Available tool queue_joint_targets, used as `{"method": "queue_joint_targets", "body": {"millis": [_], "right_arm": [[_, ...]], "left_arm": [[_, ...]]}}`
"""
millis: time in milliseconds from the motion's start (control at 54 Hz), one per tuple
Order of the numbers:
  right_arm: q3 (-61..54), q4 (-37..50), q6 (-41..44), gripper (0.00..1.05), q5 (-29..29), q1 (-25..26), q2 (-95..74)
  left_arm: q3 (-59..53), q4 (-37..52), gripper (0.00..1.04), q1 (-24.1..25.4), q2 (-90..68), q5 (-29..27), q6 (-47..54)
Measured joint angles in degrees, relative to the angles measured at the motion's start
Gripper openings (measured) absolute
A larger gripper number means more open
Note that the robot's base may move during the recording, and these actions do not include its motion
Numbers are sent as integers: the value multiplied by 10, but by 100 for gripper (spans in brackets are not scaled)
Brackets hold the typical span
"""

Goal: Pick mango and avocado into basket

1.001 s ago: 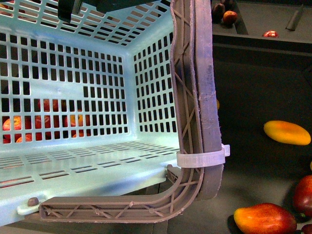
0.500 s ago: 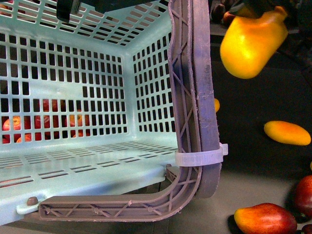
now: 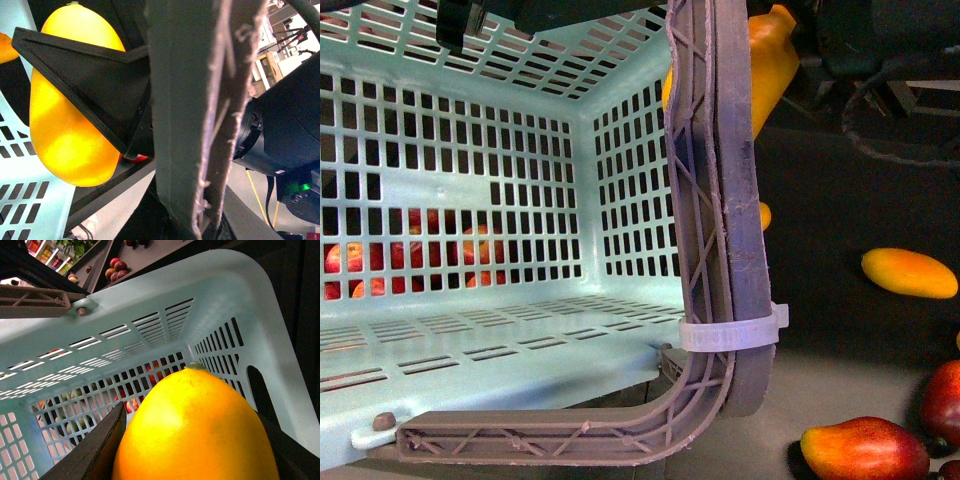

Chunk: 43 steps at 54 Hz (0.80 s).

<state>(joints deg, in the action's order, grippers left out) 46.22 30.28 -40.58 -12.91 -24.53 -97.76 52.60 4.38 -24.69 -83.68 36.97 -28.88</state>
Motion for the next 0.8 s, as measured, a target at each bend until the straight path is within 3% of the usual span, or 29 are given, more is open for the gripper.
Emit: {"method": "queue_joint_targets", "body": {"millis": [389,500,612,797], "right_arm": [[4,32,-34,60,2,-12,-36],[4,37,-36,82,4,-12,-36],[4,42,-36,96,3,-12,-36],[2,38,-30,97,2,-5,-34]], "left_arm": [[-7,-2,11,3,0,-14,-7],[-7,-2,11,3,0,-14,-7],[-7,-2,11,4,0,-15,-7],[-7,-2,11,3,0,-12,-10]]}}
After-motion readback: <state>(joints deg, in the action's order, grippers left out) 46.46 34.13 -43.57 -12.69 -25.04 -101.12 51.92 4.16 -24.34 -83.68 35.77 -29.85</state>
